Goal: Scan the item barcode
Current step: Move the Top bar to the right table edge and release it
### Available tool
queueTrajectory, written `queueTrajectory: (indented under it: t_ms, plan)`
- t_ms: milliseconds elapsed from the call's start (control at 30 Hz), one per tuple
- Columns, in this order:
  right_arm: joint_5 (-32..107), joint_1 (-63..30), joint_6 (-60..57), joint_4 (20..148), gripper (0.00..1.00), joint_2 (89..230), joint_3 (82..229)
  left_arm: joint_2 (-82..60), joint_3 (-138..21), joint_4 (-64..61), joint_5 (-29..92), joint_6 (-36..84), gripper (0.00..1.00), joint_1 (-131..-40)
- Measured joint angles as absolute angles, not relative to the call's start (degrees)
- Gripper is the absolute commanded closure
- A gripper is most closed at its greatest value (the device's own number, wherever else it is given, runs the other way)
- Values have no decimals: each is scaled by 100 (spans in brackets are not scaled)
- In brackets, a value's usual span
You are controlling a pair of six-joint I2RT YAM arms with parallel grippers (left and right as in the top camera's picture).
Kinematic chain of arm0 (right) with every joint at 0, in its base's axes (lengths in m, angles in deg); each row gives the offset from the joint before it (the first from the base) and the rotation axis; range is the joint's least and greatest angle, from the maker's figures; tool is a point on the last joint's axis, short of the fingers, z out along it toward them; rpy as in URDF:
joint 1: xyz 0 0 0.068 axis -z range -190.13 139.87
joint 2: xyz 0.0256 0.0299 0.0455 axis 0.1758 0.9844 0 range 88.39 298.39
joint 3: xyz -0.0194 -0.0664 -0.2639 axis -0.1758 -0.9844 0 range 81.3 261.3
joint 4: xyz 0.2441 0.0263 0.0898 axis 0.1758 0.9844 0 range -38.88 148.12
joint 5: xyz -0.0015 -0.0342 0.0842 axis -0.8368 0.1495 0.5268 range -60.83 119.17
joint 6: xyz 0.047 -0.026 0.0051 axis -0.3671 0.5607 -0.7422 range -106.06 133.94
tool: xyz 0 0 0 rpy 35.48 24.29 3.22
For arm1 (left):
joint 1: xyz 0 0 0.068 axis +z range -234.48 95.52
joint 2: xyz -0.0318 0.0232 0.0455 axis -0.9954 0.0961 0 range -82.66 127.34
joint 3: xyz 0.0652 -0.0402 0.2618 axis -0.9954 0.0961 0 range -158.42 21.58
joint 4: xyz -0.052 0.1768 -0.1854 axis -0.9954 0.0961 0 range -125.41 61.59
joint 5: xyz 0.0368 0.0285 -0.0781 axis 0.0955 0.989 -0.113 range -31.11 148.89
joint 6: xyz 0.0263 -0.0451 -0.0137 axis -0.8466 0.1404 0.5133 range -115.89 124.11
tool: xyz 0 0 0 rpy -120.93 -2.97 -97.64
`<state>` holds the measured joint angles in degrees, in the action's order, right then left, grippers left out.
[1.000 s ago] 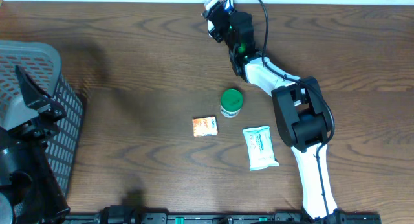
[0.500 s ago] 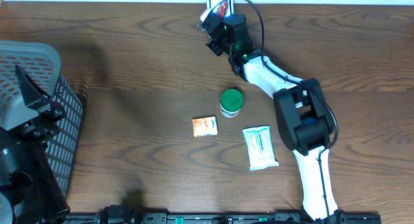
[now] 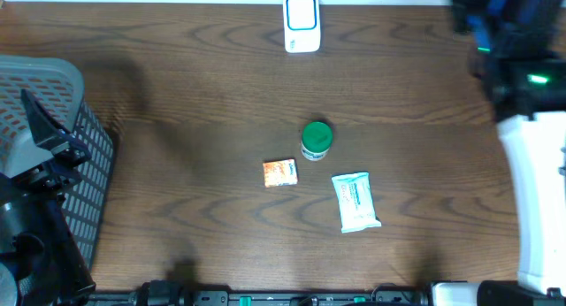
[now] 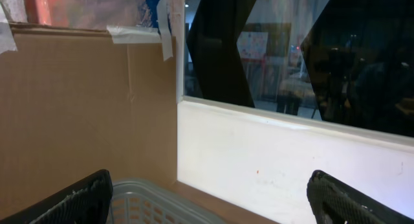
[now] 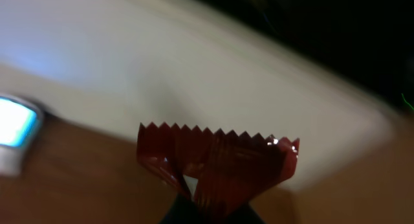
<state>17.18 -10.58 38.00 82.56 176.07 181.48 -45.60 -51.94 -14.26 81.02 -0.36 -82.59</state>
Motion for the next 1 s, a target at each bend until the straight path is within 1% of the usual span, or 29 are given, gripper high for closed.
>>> queueTrajectory:
  t_ms: [33, 67, 200, 367, 467, 567, 767, 800, 867, 900, 933, 967, 1000]
  plan:
    - [1635, -861, 3793, 8442, 99, 17580, 18143, -4560, -5194, -1424, 8102, -36, 4, -8259]
    - [1487, -457, 3736, 8582, 99, 17574, 18117, -4560, -5194, -1424, 8102, -36, 4, -8259]
    - [1332, 938, 2987, 8573, 99, 17755, 17851, -4560, -5194, -1426, 8102, -36, 4, -8259]
    - [1430, 2053, 2165, 8357, 99, 18258, 17444, -4560, -5194, -1426, 8102, -36, 4, -8259]
    - [1443, 2396, 1938, 8237, 99, 18750, 17175, -4560, -5194, -1424, 8102, -36, 4, -8259]
    - [1447, 2544, 1791, 8215, 99, 19266, 17005, -4560, -5194, -1424, 8102, -36, 4, -8259]
    - [1439, 2608, 1577, 8219, 98, 20291, 16961, -4560, -5194, -1424, 8102, -36, 4, -8259]
    - [1410, 2608, 1564, 8213, 92, 20444, 16954, -4560, -5194, -1426, 8102, -36, 4, -8259]
    - [1268, 2608, 1555, 8164, 68, 20529, 16924, -4560, -5194, -1424, 8102, -36, 4, -8259]
    - [1152, 2608, 1524, 8129, 52, 20538, 16919, -4560, -5194, -1424, 8102, -36, 4, -8259]
    - [949, 2608, 1535, 8079, 20, 20538, 16917, -4560, -5194, -1424, 8102, -36, 4, -8259]
    - [726, 2608, 1524, 8016, 7, 20520, 16919, -4560, -5194, -1424, 8102, -36, 4, -8259]
    - [564, 2608, 1524, 7998, 1, 20500, 16919, -4560, -5194, -1424, 8102, -36, 4, -8259]
